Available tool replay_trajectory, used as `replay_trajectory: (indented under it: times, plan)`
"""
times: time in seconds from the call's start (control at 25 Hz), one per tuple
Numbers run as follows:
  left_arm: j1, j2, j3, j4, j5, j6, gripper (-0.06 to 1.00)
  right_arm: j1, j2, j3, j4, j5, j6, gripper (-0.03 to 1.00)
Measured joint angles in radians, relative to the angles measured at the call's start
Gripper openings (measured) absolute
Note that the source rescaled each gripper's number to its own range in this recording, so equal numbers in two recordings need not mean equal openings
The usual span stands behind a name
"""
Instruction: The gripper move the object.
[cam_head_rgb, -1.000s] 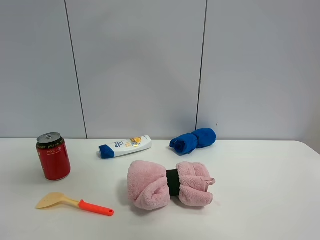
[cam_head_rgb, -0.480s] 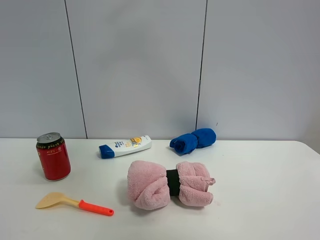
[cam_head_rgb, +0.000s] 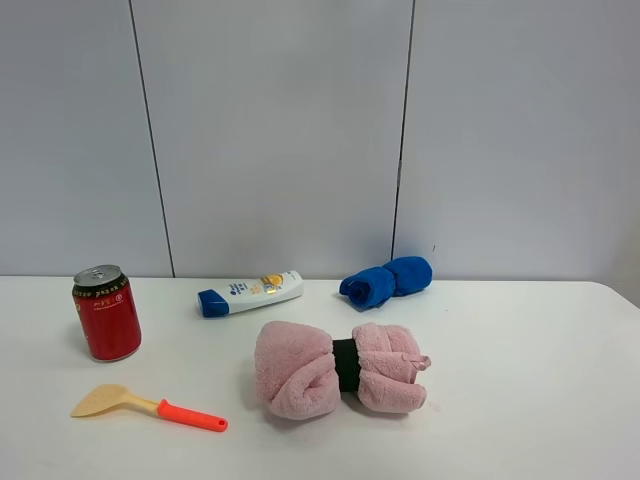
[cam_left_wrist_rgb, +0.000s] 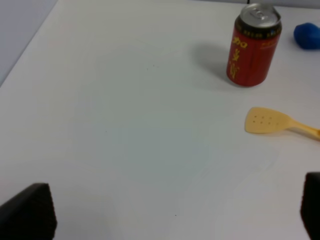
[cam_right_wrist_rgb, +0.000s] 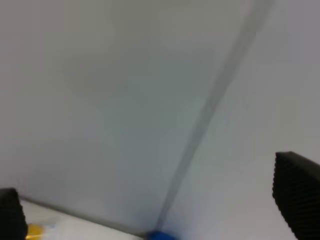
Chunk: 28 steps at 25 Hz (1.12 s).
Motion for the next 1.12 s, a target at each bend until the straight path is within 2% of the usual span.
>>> replay_trajectory:
  times: [0.28,0.48,0.76,0.96,1.12]
  plan:
    - [0.000,0.000,0.000,0.000,0.000,0.000,1.00,-0.276,-0.132,-0.001,0.025,0.129,-0.001,1.00]
    - [0.000,0.000,0.000,0.000,0.000,0.000,1.00,-0.401,-0.254,-0.001,0.027,0.262,-0.010,1.00]
    - [0.000,0.000,0.000,0.000,0.000,0.000,1.00,-0.449,-0.425,-0.002,0.078,0.442,-0.020,1.00]
    - [0.000,0.000,0.000,0.000,0.000,0.000,1.00,-0.449,-0.573,0.074,0.121,0.447,-0.062,1.00]
    - [0.000,0.000,0.000,0.000,0.000,0.000,1.00,-0.475,-0.770,0.258,0.173,0.447,-0.071,1.00]
